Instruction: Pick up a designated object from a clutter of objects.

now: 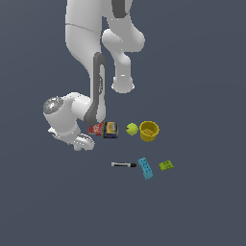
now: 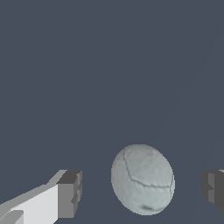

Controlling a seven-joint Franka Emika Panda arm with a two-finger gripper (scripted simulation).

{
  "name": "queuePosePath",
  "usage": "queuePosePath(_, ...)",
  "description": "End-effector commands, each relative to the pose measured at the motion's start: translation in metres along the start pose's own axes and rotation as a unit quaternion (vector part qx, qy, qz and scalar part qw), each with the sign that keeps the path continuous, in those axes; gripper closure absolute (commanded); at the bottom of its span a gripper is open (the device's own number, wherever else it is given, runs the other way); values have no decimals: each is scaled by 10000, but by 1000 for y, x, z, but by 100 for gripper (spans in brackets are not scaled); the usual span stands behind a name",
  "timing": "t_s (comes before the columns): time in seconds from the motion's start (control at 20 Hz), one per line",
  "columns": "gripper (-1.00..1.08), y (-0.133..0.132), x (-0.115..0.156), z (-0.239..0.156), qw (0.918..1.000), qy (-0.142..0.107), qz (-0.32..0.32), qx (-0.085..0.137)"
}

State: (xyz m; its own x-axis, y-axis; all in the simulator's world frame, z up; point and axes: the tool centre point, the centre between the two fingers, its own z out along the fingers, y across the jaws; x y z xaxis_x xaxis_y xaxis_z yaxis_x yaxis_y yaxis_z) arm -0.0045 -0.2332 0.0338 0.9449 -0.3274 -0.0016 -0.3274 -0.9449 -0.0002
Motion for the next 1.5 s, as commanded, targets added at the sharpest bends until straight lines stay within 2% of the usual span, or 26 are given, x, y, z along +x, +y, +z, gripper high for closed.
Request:
queuePosePath(0.0, -92, 0, 0, 9, 10000, 5, 1, 0)
queuePosePath(0.2, -92, 0, 1, 13, 10000, 7, 2, -1)
queuePosePath(0.25, 108, 0, 1, 13, 10000, 7, 2, -1)
queuePosePath(0.95, 108, -2, 1, 8, 10000, 10, 3, 0)
queuePosePath(1.45, 108, -36, -4, -37, 10000, 9, 4, 2)
